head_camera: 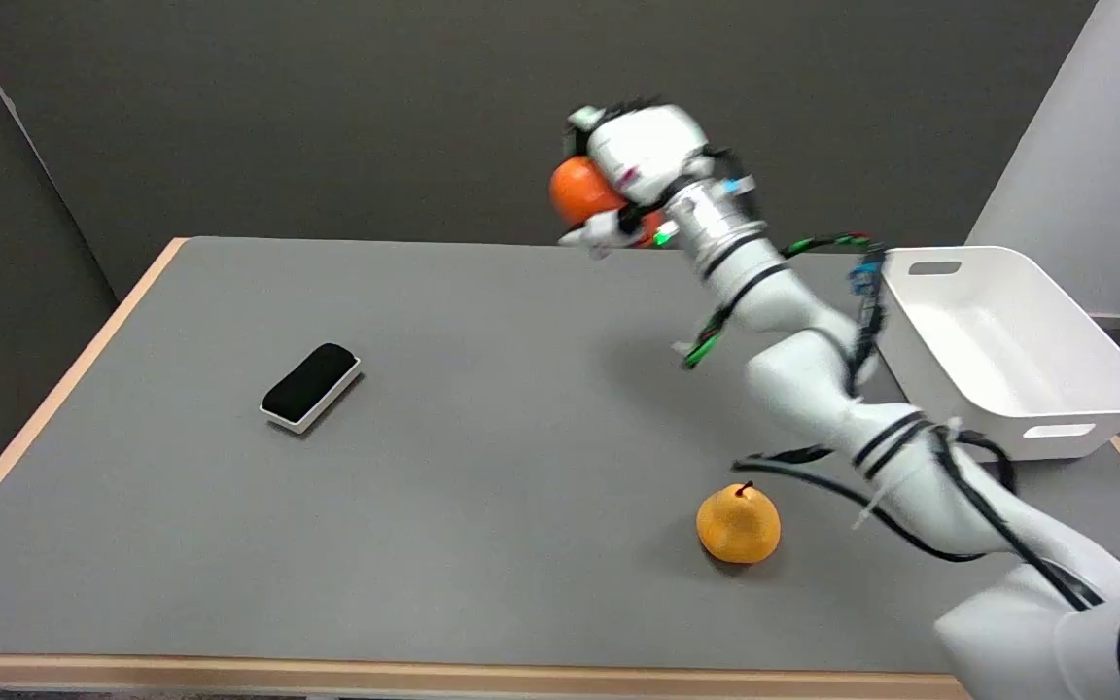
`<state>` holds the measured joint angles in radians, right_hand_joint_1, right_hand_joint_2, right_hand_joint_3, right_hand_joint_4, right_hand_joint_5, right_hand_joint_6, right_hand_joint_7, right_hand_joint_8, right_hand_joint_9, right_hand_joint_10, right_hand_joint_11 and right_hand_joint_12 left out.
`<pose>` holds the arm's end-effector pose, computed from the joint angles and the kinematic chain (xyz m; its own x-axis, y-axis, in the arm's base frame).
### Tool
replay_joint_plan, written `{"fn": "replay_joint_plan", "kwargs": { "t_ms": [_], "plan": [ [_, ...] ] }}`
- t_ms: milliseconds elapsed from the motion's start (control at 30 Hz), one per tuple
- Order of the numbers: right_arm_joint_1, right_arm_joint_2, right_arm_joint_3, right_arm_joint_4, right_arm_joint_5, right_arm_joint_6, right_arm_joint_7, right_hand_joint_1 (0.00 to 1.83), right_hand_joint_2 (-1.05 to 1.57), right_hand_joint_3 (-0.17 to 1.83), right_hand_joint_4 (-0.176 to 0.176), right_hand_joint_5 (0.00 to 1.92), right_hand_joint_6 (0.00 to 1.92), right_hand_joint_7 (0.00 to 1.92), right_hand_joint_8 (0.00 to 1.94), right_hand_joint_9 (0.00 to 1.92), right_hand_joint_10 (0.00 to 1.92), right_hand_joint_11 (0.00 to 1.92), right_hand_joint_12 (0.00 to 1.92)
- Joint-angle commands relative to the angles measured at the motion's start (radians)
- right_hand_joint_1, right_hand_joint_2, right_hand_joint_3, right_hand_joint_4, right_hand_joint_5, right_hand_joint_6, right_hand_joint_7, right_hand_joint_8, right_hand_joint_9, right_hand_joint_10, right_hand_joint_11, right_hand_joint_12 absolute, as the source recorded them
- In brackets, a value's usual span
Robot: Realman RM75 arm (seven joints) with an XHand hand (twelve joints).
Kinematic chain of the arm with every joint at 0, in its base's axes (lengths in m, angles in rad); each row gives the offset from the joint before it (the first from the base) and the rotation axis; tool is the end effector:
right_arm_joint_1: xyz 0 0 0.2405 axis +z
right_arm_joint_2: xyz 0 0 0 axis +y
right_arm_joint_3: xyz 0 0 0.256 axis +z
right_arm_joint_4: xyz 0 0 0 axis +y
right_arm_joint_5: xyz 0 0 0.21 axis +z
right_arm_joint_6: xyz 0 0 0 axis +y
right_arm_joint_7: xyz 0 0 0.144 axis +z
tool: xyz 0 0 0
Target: Place mango into white box.
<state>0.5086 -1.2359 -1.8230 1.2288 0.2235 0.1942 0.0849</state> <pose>-0.1489 -0.4617 0.2805 0.9520 0.2986 -0.0679 0.1073 -0.1173 0.9873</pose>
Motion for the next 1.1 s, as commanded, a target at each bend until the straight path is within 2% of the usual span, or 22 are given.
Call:
{"fn": "replay_joint_plan", "kwargs": {
  "t_ms": [33,300,400,567,933,1100],
  "plan": [
    [-0.252,0.193,0.596,0.242,0.037,-0.113,-0.198,1.35,1.19,0.09,-0.176,0.54,1.44,0.83,1.35,0.78,1.50,0.93,1.92],
    [-0.430,0.180,0.802,0.214,0.102,-0.078,-0.198,1.34,1.20,0.09,-0.176,0.53,1.46,0.83,1.36,0.78,1.50,0.92,1.92],
    [-0.466,0.171,0.856,0.183,0.129,-0.075,-0.198,1.20,1.17,0.19,-0.176,0.55,1.49,0.87,1.38,0.86,1.31,0.91,1.92],
    [-0.489,0.168,0.905,0.110,0.154,-0.080,-0.198,1.20,1.17,0.20,-0.176,0.55,1.49,0.87,1.38,0.86,1.31,0.91,1.92],
    [-0.486,0.205,0.807,-0.063,0.203,-0.038,-0.194,1.20,1.15,0.23,-0.175,0.57,1.48,0.88,1.37,0.86,1.31,0.92,1.92],
    [-0.490,0.210,0.734,-0.099,0.358,0.014,-0.183,1.20,1.15,0.23,-0.175,0.57,1.48,0.88,1.37,0.86,1.31,0.92,1.92]
  ]
}}
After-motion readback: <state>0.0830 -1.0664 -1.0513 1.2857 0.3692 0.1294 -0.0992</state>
